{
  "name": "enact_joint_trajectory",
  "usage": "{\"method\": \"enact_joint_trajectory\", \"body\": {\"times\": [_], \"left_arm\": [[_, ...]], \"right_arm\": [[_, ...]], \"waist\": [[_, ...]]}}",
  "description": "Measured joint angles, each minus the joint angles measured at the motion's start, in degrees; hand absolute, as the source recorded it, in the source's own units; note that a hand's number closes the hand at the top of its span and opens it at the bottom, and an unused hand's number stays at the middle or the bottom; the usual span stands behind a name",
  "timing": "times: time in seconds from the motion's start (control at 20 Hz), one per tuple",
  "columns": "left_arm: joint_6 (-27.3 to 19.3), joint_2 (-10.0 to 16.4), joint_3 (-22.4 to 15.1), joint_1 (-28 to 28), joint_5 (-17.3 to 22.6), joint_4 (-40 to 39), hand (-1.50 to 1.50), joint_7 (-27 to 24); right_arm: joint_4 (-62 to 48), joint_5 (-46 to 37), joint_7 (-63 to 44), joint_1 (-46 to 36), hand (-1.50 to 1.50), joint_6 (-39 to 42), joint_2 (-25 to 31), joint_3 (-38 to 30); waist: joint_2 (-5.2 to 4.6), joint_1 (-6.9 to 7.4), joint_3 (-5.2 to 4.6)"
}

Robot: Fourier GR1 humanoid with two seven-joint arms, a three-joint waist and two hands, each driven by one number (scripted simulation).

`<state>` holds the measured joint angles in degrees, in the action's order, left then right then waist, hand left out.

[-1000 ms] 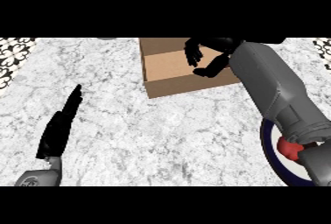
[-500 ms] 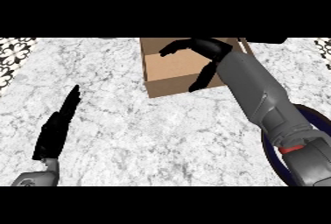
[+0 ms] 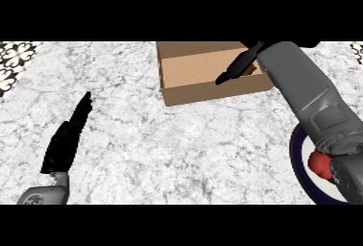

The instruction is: Pick the sweet potato from the plate and place it in the cardboard box

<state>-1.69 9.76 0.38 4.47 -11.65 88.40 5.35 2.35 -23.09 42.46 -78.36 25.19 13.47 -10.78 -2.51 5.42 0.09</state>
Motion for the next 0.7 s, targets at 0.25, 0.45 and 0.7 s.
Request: {"method": "enact_joint_trajectory", "body": {"times": [0.25, 0.45, 0.7], "left_arm": [[0.04, -0.29, -0.6, 0.3, -0.29, 0.48, 0.0, -0.05], [0.34, -0.35, -1.08, 0.91, -0.36, 1.07, 0.0, 0.06], [0.57, -0.18, -1.34, 1.74, -0.53, 1.45, 0.0, -0.18]], "right_arm": [[-0.81, 5.11, -5.14, -0.89, -1.5, 2.72, 6.36, -5.1], [-0.91, 7.65, -8.1, -0.89, -1.5, 4.37, 11.15, -7.64], [-0.2, 9.41, -10.22, -0.06, -1.5, 6.66, 16.07, -9.37]], "waist": [[-0.71, 0.9, 0.04], [-1.47, 1.98, 0.14], [-2.45, 3.08, 0.3]]}}
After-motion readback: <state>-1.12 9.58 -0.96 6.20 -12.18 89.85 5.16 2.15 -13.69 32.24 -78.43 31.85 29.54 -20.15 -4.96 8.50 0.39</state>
